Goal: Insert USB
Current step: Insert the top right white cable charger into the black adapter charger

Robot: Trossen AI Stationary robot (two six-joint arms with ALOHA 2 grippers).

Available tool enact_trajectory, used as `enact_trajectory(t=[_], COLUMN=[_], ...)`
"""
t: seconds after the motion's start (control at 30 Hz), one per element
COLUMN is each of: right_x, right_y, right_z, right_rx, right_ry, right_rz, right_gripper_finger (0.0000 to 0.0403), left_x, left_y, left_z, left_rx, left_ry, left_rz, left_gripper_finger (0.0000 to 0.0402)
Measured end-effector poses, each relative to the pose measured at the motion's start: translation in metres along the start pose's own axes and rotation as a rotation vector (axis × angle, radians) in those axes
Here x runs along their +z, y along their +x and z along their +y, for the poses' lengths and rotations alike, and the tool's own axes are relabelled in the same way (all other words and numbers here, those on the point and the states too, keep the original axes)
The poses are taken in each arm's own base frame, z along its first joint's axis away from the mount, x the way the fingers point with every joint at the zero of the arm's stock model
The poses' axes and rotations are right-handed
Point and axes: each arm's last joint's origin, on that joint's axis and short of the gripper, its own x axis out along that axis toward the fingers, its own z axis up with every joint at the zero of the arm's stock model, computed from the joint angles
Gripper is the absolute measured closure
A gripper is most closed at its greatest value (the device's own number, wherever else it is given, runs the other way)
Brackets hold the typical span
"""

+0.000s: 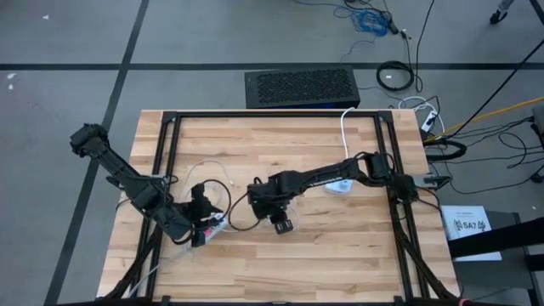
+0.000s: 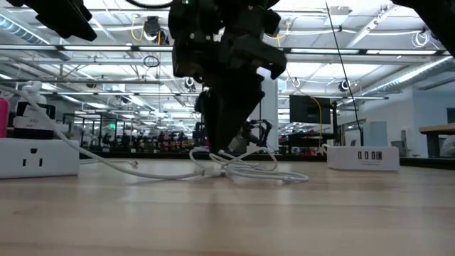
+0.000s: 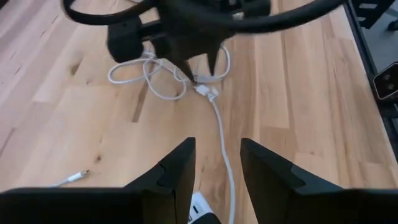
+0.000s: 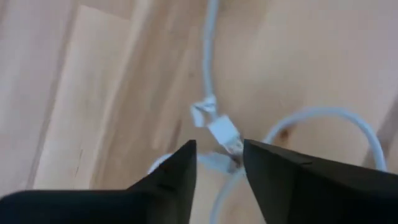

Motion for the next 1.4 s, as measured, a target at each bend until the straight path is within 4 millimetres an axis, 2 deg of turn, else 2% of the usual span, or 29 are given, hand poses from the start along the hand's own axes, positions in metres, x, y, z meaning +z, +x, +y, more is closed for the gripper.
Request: enact_trajectory(t=[0.1,0.2,0.33,0.47,0.57,0.63,0.83,1.0,1.13,1.3,1.4], right_x=[0.003,0.007,0.013,0.015,0.013,0.012,0.012,0.020,0.026,0.016,0.009], right_y=[0.002,0.005,0.014,0.029,0.042,0.043,0.049,0.032,-0.011,-0.034,-0.051], right_z=[0.012,0.024,0.035,0.042,0.043,0.045,0.048,0.045,0.040,0.018,0.004], right_rx=[0.000,-0.069,-0.180,-0.195,-0.219,-0.240,-0.238,-0.135,-0.093,-0.122,-0.103], right_ry=[-0.111,-0.236,-0.324,-0.348,-0.333,-0.336,-0.346,-0.327,-0.311,-0.260,-0.226], right_rz=[-0.007,-0.009,-0.018,-0.015,0.018,0.030,0.043,-0.023,-0.148,-0.231,-0.377], right_gripper_finger=[0.0265,0.0256,0.0258,0.0271,0.0288,0.0307,0.0393,0.0400,0.0401,0.0402,0.0402], left_x=[0.000,0.000,0.000,0.000,0.000,0.000,0.001,0.005,0.007,0.012,0.019], left_y=[0.000,0.000,0.000,0.000,0.000,0.000,0.000,-0.001,-0.004,-0.010,-0.021], left_z=[0.000,0.000,0.000,0.000,0.000,0.000,0.001,-0.004,-0.009,-0.016,-0.020], left_rx=[0.000,0.000,0.001,0.005,0.009,0.019,0.046,0.011,-0.022,-0.078,-0.136], left_ry=[0.000,0.000,0.000,-0.003,-0.004,-0.003,-0.002,0.062,0.120,0.157,0.187], left_rz=[0.000,0.000,-0.001,-0.004,-0.009,-0.015,-0.035,-0.077,-0.111,-0.180,-0.275], left_gripper_finger=[0.0268,0.0268,0.0268,0.0268,0.0268,0.0268,0.0268,0.0268,0.0268,0.0268,0.0268])
